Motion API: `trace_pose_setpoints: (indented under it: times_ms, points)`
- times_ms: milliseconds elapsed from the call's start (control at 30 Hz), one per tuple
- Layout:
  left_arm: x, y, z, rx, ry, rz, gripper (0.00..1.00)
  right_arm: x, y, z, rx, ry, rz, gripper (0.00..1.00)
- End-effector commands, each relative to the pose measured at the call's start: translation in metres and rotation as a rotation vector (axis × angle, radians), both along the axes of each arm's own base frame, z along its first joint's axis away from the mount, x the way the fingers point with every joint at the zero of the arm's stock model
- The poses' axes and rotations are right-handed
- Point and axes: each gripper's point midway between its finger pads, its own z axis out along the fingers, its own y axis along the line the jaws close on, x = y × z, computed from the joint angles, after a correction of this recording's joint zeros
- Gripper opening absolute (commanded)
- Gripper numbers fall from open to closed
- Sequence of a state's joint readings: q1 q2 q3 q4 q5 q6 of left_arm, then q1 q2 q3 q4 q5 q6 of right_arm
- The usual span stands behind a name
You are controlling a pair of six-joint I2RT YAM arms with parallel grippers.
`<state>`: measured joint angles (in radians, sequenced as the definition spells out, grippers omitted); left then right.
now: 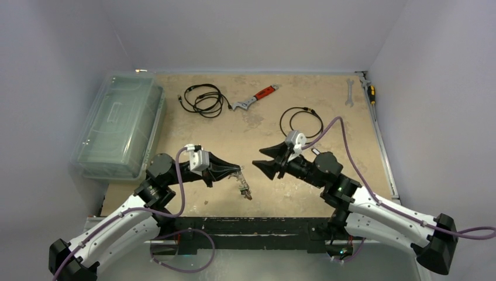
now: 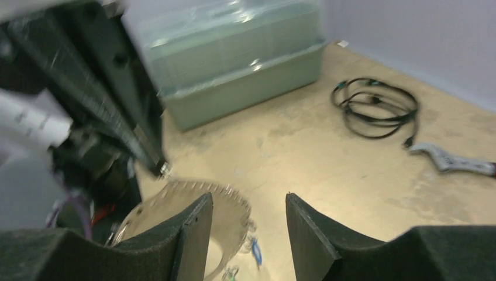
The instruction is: Put the keys on the keyring
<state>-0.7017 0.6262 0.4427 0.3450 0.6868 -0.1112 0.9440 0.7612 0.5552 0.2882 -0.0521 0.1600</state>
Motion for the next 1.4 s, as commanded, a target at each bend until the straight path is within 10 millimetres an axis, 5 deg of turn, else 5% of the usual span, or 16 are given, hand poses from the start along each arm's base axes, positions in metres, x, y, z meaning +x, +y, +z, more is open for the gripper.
trace_pose_setpoints:
  times_ms: [0, 200, 500, 1367]
  points:
    - [0.002, 0.002, 0.005, -0.01, -0.041, 0.021, 0.0, -0.039, 0.022, -0.034, -0.062, -0.088, 0.274, 0.53]
    - [0.001, 0.001, 0.005, -0.016, -0.036, 0.009, 0.0, -0.051, 0.018, -0.014, 0.119, -0.199, 0.303, 0.55]
    - [-0.001, -0.002, 0.005, -0.022, -0.02, -0.016, 0.0, -0.048, 0.031, -0.004, 0.16, -0.258, 0.331, 0.53]
    - [-0.003, -0.004, 0.004, -0.027, -0.002, -0.03, 0.0, -0.047, 0.054, -0.004, 0.155, -0.259, 0.407, 0.42]
